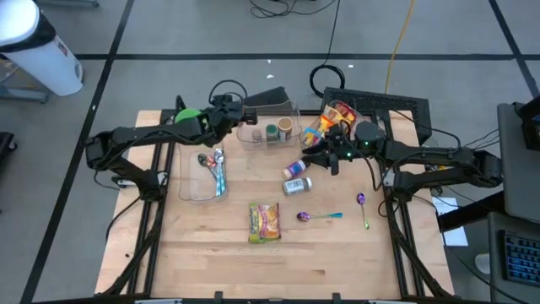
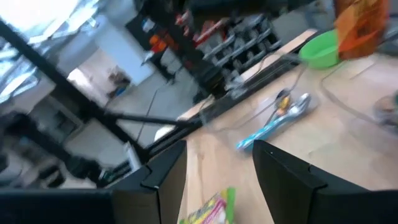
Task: Pick & Place Food Item
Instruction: Put the orange spice pack into the middle transparent bin
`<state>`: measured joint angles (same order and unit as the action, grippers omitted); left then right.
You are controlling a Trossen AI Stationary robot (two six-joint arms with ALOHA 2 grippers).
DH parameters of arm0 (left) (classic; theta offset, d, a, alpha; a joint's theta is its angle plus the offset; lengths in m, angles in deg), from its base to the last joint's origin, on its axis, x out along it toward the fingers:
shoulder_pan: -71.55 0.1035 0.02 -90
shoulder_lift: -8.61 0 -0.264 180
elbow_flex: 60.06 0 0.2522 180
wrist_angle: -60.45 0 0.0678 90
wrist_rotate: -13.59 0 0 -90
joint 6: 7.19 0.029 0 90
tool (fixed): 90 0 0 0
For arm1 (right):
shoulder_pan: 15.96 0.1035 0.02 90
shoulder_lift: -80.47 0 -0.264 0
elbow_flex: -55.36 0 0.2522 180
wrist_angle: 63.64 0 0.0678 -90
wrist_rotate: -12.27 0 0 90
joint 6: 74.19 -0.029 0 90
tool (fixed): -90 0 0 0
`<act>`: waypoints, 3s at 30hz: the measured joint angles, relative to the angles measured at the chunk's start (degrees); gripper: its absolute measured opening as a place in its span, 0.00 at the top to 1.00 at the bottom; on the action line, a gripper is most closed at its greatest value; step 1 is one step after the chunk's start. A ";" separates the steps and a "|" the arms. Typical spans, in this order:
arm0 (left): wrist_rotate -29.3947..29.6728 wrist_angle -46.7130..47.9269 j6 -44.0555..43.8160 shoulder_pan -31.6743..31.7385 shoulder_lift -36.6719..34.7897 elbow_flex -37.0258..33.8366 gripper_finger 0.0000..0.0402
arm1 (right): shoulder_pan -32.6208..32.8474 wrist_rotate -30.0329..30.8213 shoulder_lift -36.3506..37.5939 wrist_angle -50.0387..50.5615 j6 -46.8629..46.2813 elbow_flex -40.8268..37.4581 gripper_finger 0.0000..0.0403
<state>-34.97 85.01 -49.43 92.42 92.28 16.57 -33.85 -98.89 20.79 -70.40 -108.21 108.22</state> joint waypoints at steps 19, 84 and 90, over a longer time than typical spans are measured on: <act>1.73 -4.29 -0.44 -0.40 11.35 0.07 1.00 | -0.04 4.93 -0.02 -2.92 -2.86 -2.33 0.56; -12.90 -8.37 28.06 6.92 12.80 -1.33 1.00 | -0.01 7.77 -0.66 0.03 -5.79 -2.22 0.56; -12.92 -13.39 27.21 7.17 12.82 -4.41 1.00 | -0.01 7.81 -2.09 -0.01 -5.81 -2.22 0.56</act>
<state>-47.90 71.62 -22.23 99.58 105.10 12.16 -33.86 -91.07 18.70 -70.41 -114.02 106.00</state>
